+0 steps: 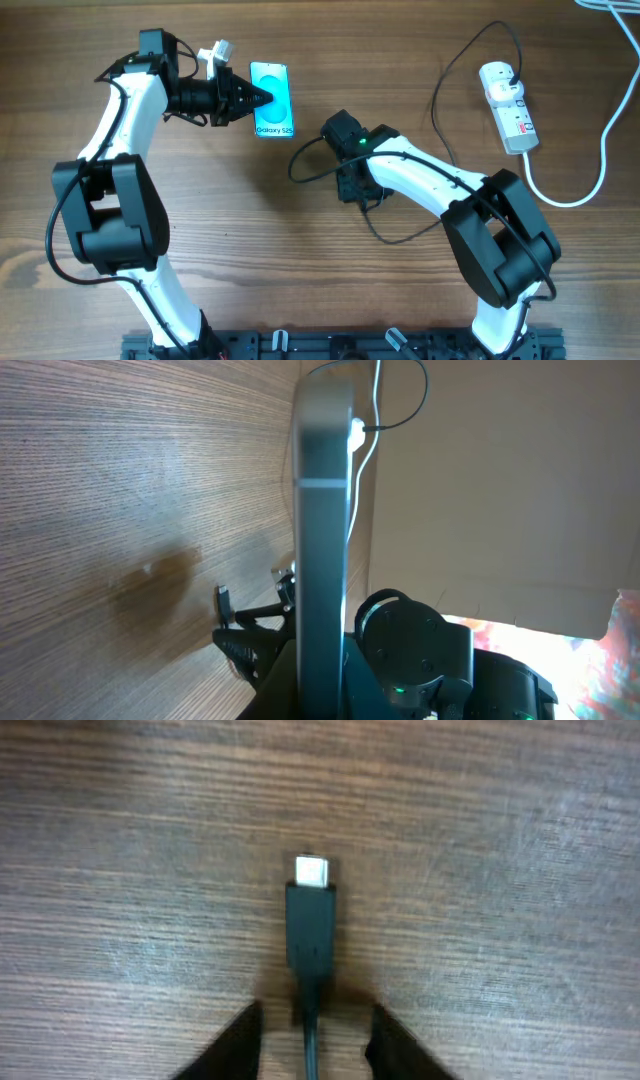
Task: Plug charger to phone and switch on socket
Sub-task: 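Lift the USB-C plug upward with the right gripper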
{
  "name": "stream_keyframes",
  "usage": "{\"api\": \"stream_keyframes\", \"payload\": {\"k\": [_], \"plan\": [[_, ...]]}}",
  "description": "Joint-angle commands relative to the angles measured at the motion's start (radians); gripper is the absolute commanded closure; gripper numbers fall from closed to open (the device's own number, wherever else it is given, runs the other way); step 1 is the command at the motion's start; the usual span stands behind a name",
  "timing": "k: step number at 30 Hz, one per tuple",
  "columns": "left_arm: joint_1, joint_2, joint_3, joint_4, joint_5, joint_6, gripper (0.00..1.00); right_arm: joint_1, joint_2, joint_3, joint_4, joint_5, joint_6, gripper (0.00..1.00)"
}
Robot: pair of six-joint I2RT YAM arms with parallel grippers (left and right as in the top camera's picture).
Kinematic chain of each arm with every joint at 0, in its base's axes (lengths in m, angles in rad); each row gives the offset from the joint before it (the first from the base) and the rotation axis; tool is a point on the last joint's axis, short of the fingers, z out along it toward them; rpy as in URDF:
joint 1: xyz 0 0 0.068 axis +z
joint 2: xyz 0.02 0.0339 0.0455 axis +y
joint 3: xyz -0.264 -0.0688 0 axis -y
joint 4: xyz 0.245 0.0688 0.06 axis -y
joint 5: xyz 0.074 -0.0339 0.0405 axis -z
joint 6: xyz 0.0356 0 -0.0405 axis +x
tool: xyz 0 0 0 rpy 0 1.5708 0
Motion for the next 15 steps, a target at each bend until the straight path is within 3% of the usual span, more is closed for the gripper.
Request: {"api": "stream_keyframes", "payload": {"k": [1,5,15], "plan": [[0.0,-0.039,0.003,0.0,0.024,0.019,0.96,0.0,0.028,0.008,-0.005,-0.008,0.023,0.79],[0.0,-0.039,0.003,0.0,0.024,0.019,0.96,0.0,0.028,0.008,0.003,-0.007,0.024,0.84],[0.0,-0.039,0.003,0.0,0.024,0.019,0.96,0.0,0.028,0.008,0.033,0.016,0.021,0.81]]}}
